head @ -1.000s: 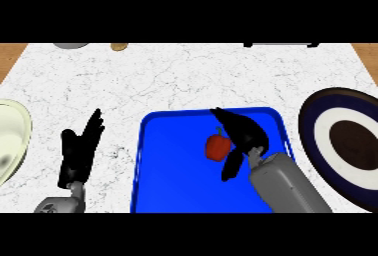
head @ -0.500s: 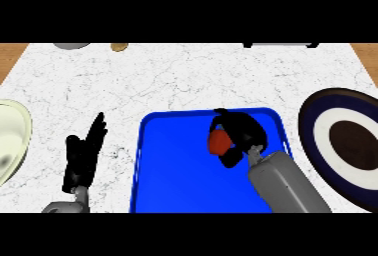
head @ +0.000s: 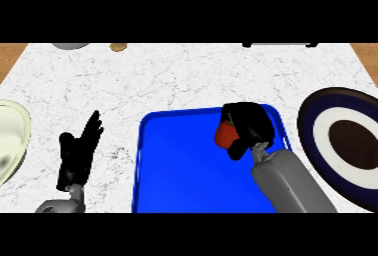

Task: Pick the bell pepper from the tray and place it in the plate

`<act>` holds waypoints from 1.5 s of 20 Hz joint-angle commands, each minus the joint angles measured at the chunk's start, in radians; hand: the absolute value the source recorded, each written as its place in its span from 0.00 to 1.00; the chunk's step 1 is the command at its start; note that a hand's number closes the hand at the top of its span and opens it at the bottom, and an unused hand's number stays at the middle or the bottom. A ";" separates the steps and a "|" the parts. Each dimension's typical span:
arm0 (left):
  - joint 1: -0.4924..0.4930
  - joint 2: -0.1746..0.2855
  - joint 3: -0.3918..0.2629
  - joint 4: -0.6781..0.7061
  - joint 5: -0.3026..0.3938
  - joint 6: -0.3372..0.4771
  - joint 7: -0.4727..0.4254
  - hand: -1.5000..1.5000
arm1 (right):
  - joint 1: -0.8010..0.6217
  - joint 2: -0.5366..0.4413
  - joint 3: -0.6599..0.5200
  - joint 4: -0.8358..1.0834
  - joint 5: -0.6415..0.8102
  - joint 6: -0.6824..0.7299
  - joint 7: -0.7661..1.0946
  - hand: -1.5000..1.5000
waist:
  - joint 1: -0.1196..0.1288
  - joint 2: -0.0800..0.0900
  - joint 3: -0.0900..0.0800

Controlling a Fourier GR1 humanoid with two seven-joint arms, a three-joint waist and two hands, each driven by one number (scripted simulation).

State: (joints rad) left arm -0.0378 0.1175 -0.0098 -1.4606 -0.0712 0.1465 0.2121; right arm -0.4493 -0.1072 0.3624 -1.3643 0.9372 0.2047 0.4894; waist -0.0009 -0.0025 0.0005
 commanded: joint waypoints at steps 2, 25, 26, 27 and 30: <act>0.029 0.018 0.021 0.027 0.011 -0.019 -0.044 0.50 | 0.061 -0.063 -0.037 -0.021 0.169 -0.202 0.104 1.00 | -0.008 0.000 -0.001; 0.034 -0.025 -0.012 -0.030 -0.027 -0.005 0.010 0.50 | 0.180 -0.168 -0.294 -0.497 0.441 -0.271 0.360 1.00 | 0.000 0.002 -0.001; 0.056 0.013 0.022 -0.047 0.007 -0.044 -0.005 0.50 | 0.120 -0.184 -0.341 -0.477 0.406 -0.246 0.351 1.00 | 0.002 0.002 -0.001; -0.041 -0.033 0.003 0.036 -0.030 0.009 0.008 0.50 | 0.179 -0.205 -0.372 -0.472 0.379 -0.289 0.322 1.00 | -0.005 0.003 -0.001; 0.025 -0.034 -0.018 -0.024 -0.036 -0.003 0.012 0.50 | 0.199 -0.251 -0.466 -0.410 0.286 -0.307 0.242 1.00 | -0.001 0.002 0.000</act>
State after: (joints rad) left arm -0.0235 0.1050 -0.0062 -1.4819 -0.0871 0.1322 0.2289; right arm -0.2741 -0.3113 -0.0006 -1.7901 1.3120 -0.1041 0.7955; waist -0.0019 -0.0005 0.0001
